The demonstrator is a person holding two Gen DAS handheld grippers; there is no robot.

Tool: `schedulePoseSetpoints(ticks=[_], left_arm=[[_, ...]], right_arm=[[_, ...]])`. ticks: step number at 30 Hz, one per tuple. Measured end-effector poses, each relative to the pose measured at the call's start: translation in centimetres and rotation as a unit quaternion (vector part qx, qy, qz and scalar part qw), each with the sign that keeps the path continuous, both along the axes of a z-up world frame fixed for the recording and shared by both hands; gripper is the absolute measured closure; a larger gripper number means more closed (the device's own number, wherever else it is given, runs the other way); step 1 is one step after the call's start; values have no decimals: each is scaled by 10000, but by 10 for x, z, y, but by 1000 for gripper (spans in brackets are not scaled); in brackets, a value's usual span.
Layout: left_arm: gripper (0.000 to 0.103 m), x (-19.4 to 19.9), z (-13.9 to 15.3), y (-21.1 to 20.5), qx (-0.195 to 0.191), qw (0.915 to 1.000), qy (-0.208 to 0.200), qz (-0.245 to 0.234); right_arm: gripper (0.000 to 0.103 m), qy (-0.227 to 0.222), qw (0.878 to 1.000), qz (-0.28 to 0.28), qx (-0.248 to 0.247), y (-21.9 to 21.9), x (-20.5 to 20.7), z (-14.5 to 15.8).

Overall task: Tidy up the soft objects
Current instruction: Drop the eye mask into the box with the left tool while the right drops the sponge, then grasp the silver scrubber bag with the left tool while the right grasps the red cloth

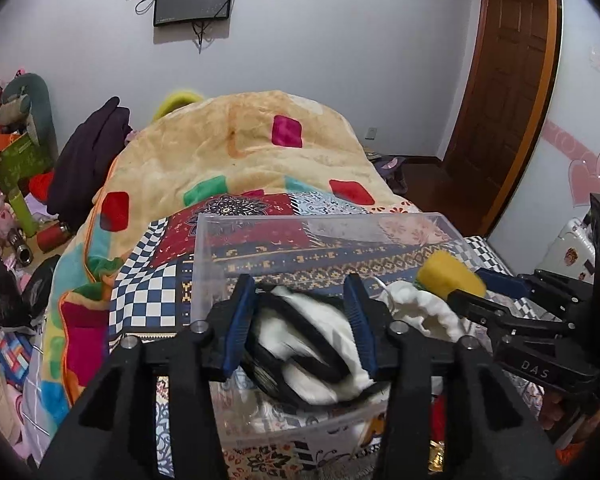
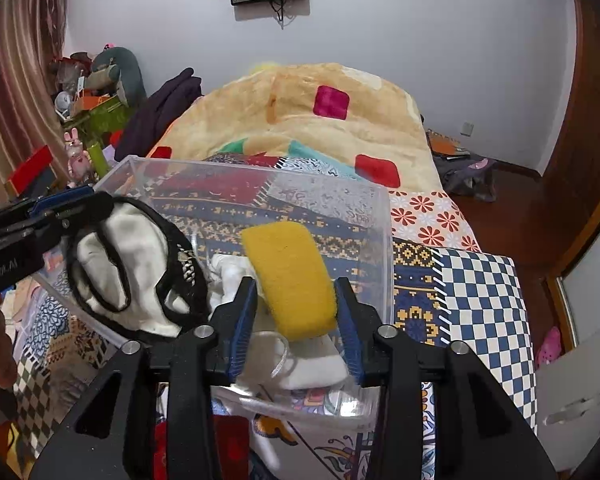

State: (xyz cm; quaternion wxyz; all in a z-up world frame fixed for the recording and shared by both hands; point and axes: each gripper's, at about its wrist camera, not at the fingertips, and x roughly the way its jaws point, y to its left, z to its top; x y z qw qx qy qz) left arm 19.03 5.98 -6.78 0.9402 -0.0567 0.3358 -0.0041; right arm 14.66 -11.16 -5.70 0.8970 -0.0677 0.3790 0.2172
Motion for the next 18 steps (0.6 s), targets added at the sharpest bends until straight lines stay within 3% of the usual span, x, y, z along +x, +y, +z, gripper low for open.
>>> schedulePoseSetpoints(ticks=[4, 10, 15, 18], left_arm=[[51, -13, 9, 0, -39, 9999, -68, -102], [35, -43, 30, -5, -26, 9991, -355, -219], [14, -72, 36, -10, 73, 9984, -481, -273], [13, -84, 31, -13, 103, 9986, -402, -334]], right_arm=[[50, -246, 9997, 53, -7, -2, -11, 13], [37, -707, 9970, 256, 159, -5, -37, 42], [30, -940, 9943, 489, 148, -6, -61, 54], [30, -978, 9935, 584, 85, -7, -73, 51]])
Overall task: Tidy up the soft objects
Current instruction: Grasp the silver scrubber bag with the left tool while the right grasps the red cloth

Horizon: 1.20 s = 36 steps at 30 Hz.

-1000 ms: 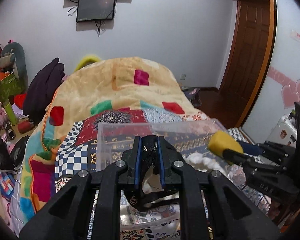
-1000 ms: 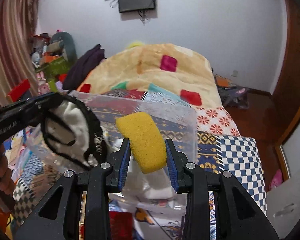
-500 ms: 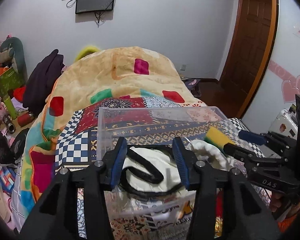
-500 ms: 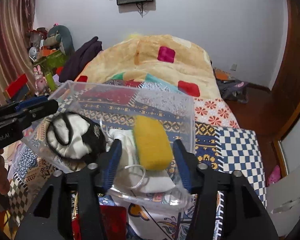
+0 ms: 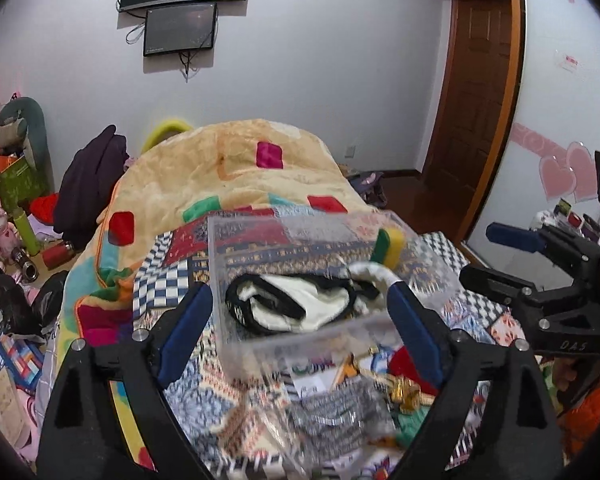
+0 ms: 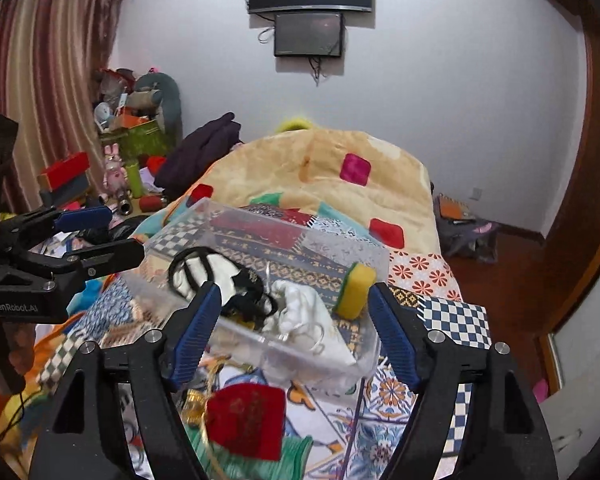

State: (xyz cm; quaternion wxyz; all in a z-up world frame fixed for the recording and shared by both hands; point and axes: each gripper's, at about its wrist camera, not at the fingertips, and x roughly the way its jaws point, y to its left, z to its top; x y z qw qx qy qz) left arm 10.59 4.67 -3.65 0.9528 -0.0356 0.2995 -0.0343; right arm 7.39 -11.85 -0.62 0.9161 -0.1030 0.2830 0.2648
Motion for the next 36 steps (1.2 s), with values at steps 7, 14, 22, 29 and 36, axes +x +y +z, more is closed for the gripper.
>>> schedulePoseSetpoints(ticks=[7, 14, 22, 29, 36], left_arm=[[10, -18, -25, -10, -24, 9994, 315, -164], [10, -19, -66, -12, -172, 9963, 831, -136], [10, -17, -95, -15, -393, 9918, 1207, -138], [21, -12, -104, -21, -386, 9913, 1245, -160], [46, -16, -101, -19, -456, 9921, 1150, -197]], right_arm=[[30, 529, 9983, 97, -230, -2, -7, -39], [30, 1343, 9906, 259, -30, 2, 1, -74], [43, 1777, 9828, 494, 80, 8, 3, -88], [72, 1995, 9769, 696, 328, 7, 0, -90], [93, 1871, 9792, 697, 350, 6, -5, -86]])
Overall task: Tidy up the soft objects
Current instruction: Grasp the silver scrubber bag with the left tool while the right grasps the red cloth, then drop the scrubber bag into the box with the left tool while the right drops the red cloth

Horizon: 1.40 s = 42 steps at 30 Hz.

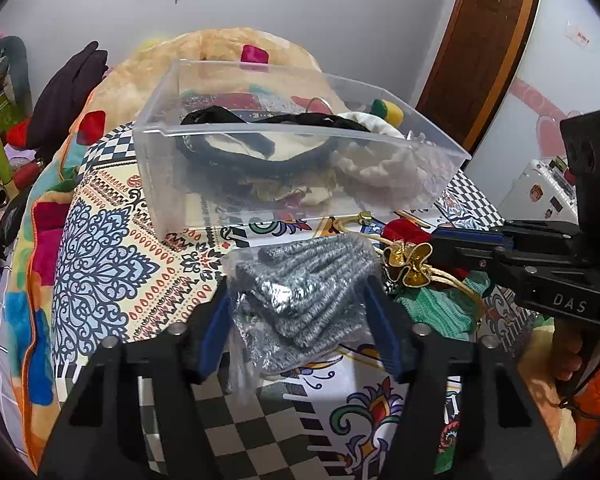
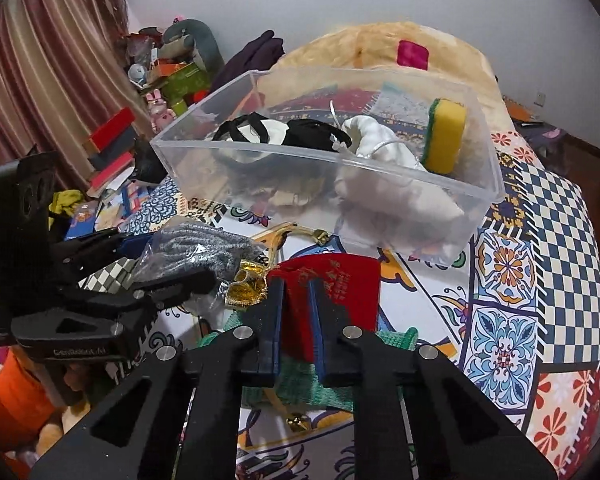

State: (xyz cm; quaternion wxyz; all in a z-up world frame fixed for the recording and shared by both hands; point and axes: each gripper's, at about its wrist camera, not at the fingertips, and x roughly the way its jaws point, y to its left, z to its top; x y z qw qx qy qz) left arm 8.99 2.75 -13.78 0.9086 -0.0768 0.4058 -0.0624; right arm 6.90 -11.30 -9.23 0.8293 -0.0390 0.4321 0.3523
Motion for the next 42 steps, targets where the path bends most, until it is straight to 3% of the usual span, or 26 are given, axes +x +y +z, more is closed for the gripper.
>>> schedulePoseSetpoints(ticks=[7, 17, 32, 37, 40, 42], left_arm=[[59, -6, 13, 14, -12, 9997, -210, 146], [60, -21, 48, 30, -36, 9970, -686, 347], [60, -11, 109, 37, -6, 9877, -1502, 436], [60, -9, 111, 36, -4, 9877, -1501, 442], [60, -8, 104, 35, 39, 9892, -1402, 426], [60, -9, 99, 34, 37, 9903, -1327, 415]], right_arm=[[95, -301, 9994, -141, -101, -4, -4, 8], [95, -660, 9972, -340, 60, -19, -7, 32], [96, -1608, 9843, -495, 538, -23, -13, 101], [95, -1271, 9908, -404, 219, -18, -8, 80], [78, -844, 9957, -343, -142, -18, -3, 48], [57, -556, 9977, -318, -223, -19, 1, 30]])
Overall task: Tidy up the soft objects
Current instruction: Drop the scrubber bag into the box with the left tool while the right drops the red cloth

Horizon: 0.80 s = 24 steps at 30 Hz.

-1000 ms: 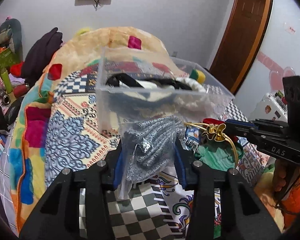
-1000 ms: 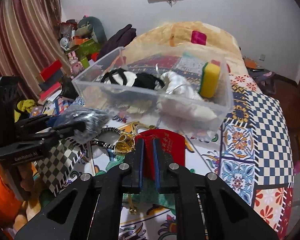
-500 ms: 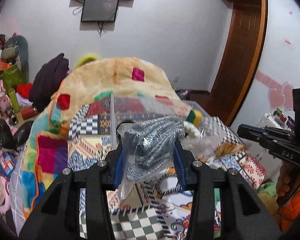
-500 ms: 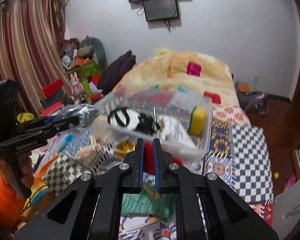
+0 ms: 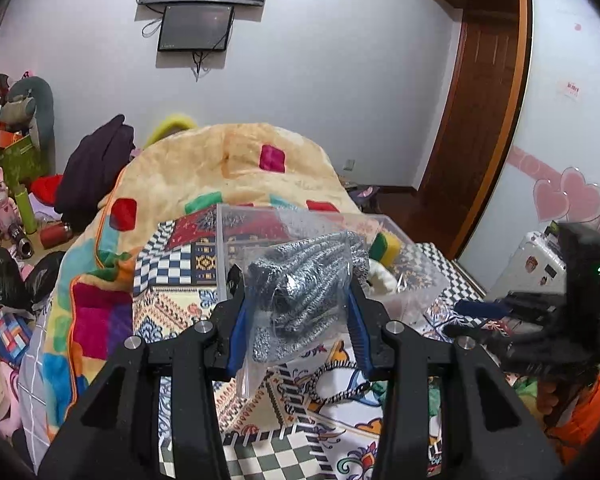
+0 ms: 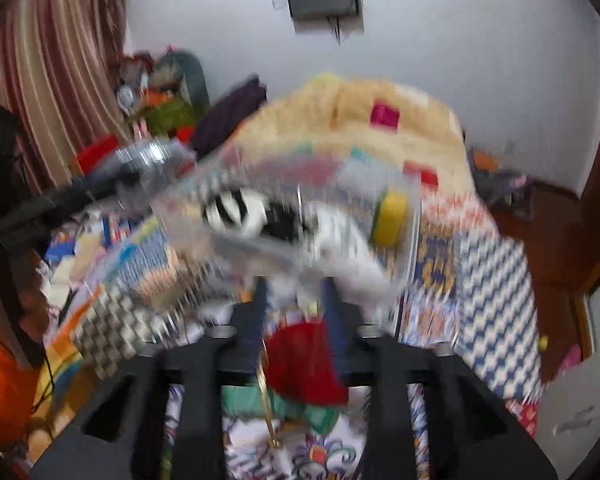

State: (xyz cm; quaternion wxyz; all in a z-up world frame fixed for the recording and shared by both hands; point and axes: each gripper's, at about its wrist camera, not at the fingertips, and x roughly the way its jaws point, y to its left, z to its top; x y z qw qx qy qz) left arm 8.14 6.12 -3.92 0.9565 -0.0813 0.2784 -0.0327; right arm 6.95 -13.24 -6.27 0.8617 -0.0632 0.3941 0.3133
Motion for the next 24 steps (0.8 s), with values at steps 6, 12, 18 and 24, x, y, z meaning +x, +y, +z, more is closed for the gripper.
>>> schedulePoseSetpoints(ticks=[6, 12, 18, 24], left_arm=[[60, 1, -14, -4, -15, 9998, 178, -46], [60, -1, -18, -9, 60, 9998, 191, -93], [60, 0, -17, -9, 97, 9998, 160, -84], [60, -2, -11, -4, 70, 9999, 90, -10]], right_arm=[[36, 667, 9978, 20, -39, 2, 14, -37], [45, 923, 9954, -7, 257, -4, 21, -42], [85, 579, 9982, 113, 114, -2, 12, -29], [92, 175, 9996, 181, 87, 4, -1, -13]])
